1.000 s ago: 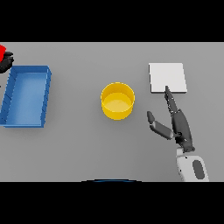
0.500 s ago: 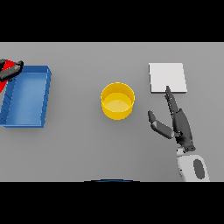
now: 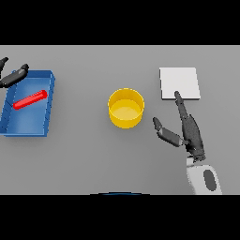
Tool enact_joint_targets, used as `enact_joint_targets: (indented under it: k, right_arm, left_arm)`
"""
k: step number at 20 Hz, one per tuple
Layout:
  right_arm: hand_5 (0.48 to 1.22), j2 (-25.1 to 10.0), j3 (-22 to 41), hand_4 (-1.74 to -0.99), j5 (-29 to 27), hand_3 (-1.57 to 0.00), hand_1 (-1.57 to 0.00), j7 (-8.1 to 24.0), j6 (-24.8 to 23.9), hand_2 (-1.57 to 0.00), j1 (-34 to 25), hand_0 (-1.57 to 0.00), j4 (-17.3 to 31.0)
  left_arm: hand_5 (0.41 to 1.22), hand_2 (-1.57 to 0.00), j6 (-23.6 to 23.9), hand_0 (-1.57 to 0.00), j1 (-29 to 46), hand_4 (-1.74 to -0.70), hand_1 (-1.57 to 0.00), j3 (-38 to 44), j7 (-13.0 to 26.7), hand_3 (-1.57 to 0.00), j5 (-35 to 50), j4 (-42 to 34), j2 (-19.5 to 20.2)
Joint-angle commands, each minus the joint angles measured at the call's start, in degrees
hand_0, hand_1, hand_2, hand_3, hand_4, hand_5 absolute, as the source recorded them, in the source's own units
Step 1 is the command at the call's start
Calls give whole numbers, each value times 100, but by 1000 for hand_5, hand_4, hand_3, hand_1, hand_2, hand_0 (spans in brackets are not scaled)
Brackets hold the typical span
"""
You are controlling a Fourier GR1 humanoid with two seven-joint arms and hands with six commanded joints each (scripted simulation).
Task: Pick up the red beaker and tilt it to pour out 1 green nut into yellow bowl. Pick up the yellow bowl and place it on the metallic measuring scale.
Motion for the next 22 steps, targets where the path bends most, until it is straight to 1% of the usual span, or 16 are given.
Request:
enact_joint_targets:
  k: [1, 2, 3, 4, 5, 6, 7, 8, 9, 11, 13, 14, 17, 20, 21, 22]
  right_arm:
    - [638, -84, 68, -1115, 71, 1, 1, -51, 86, 1, 24, 1, -21]
    - [649, -178, 133, -1087, 111, 1, 1, -95, 229, 1, -136, 1, 24]
    - [662, -362, 177, -1080, 152, 1, 1, -185, 406, 1, -233, 1, 24]
    - [665, -563, 261, -1088, 299, 1, 1, -84, 577, 1, -415, 1, 71]
    - [662, -716, 421, -1103, 596, 1, 1, 8, 653, 1, -578, 1, 114]
    - [649, -950, 533, -1122, 875, 1, 1, 91, 762, 1, -728, 1, 152]
    - [637, -1076, 636, -1128, 1061, 1, 1, 228, 885, 1, -959, 1, 237]
    - [631, -1255, 795, -1132, 1335, 1, 1, 120, 963, 1, -1160, 1, 316]
    - [626, -1369, 913, -1137, 1543, 1, 1, 94, 1031, 1, -1383, 1, 411]
    - [630, -1648, 1196, -1150, 1898, 1, 1, 24, 1353, 1, -1821, 1, 610]
    - [635, -1772, 1503, -1157, 2199, 1, 1, -167, 1558, 1, -2149, 1, 746]
    - [637, -1779, 1694, -1162, 2388, 1, 1, -259, 1616, 1, -2306, 1, 887]
    - [643, -1841, 2002, -1161, 2686, 1, 1, -494, 1803, 1, -2807, 1, 1418]
    - [639, -1767, 2322, -1154, 2894, 1, 1, -744, 1964, 1, -3145, 1, 1774]
    - [642, -1764, 2372, -1156, 2918, 1, 1, -816, 2053, 1, -3318, 1, 1976]
    - [644, -1720, 2445, -1157, 2958, 1, 1, -833, 2114, 1, -3433, 1, 2133]
  left_arm:
    - [635, -44, 55, -51, 20, -779, -46, 42, -50, -45, 46, -48, -28]
    - [644, -35, 97, -40, 32, -784, -37, 69, -125, -36, 108, -95, -99]
    - [652, -28, 146, -32, 101, -786, -29, 82, -213, -29, 138, -162, -134]
    - [657, -22, 173, -25, 100, -793, -23, 112, -201, -23, 175, -183, -156]
    - [661, -17, 125, -20, 116, -798, -18, 137, -259, -18, 216, -159, -144]
    - [666, -14, 127, -16, 117, -799, -15, 125, -220, -14, 228, -252, -151]
    - [673, -11, 139, -13, 125, -800, -11, 106, -192, -11, 231, -282, -184]
    - [678, -8, 149, -10, 134, -802, -9, 86, -155, -9, 232, -271, -231]
    - [683, -7, 151, -8, 104, -806, -7, 93, -91, -7, 246, -272, -246]
    - [688, -4, 146, -5, 162, -809, -4, 101, -88, -4, 274, -327, -248]
    - [688, -2, 138, -3, 159, -812, -2, 113, -30, -2, 291, -360, -234]
    - [689, -1, 110, -2, 143, -811, -2, 132, -32, -2, 294, -299, -211]
    - [691, 0, 77, 0, 225, -805, 0, 142, -148, 0, 306, -336, -176]
    - [695, 0, 61, 0, 316, -805, 0, 158, -199, 0, 324, -433, -121]
    - [695, 0, 45, 0, 280, -808, 0, 170, -157, 0, 355, -458, -128]
    - [696, 1, 57, 1, 260, -808, 1, 153, -155, 1, 321, -409, -139]
